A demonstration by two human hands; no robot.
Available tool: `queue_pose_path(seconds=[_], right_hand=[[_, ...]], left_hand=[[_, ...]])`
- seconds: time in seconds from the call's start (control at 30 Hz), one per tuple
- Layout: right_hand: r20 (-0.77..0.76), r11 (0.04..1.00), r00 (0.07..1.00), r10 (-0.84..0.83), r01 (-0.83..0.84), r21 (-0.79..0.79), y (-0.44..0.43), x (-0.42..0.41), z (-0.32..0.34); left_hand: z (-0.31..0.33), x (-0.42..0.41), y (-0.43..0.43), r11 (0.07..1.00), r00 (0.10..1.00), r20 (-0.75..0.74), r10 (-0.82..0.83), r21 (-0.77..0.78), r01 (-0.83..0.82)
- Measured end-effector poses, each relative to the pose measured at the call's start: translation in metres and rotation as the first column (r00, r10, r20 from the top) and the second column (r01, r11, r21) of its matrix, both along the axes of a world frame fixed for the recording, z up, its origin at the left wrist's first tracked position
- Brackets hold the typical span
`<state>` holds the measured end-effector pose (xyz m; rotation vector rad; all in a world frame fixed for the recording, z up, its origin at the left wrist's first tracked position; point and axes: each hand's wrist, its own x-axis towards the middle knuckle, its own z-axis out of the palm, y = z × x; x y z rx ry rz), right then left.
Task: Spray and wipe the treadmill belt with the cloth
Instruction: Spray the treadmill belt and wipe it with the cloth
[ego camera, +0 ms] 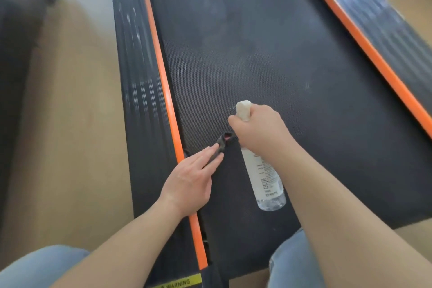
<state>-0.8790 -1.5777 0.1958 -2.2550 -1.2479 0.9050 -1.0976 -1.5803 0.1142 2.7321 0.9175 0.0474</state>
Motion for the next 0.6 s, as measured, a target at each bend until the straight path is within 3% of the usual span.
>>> queue_pose_path(seconds=[0.2, 0.27, 0.33, 0.37, 0.43, 0.5, 0.6], right_hand=[[-0.1, 0.998, 0.994, -0.036, 0.04, 0.042, 0.006, -0.007, 0.009], [-0.089, 0.998, 0.995, -0.052, 0.056, 0.042, 0.009, -0.007, 0.01], [-0.056, 0.994, 0.995, -0.087, 0.09, 0.055, 0.009, -0.005, 0.003], [-0.043, 0.993, 0.993, -0.108, 0.11, 0.053, 0.008, -0.005, 0.004], [-0.001, 0.988, 0.99, -0.138, 0.138, 0.07, 0.005, -0.005, 0.01], [0.002, 0.982, 0.985, -0.173, 0.173, 0.076, 0.0, -0.008, 0.018], [-0.01, 0.973, 0.979, -0.204, 0.204, 0.11, -0.001, -0.017, 0.023]], left_hand=[[-0.005, -0.005, -0.011, 0.998, 0.993, -0.103, -0.055, 0.0, 0.056], [-0.002, -0.003, -0.002, 0.964, 0.945, -0.203, -0.255, 0.019, 0.264], [-0.001, 0.008, 0.016, 0.866, 0.819, -0.319, -0.477, -0.012, 0.499], [0.002, 0.015, 0.026, 0.839, 0.764, -0.394, -0.511, -0.036, 0.542], [0.006, 0.031, 0.058, 0.877, 0.768, -0.491, -0.411, 0.016, 0.48], [0.007, 0.045, 0.104, 0.954, 0.82, -0.534, -0.206, 0.078, 0.29], [0.001, 0.066, 0.147, 0.996, 0.892, -0.445, 0.082, 0.064, -0.06]])
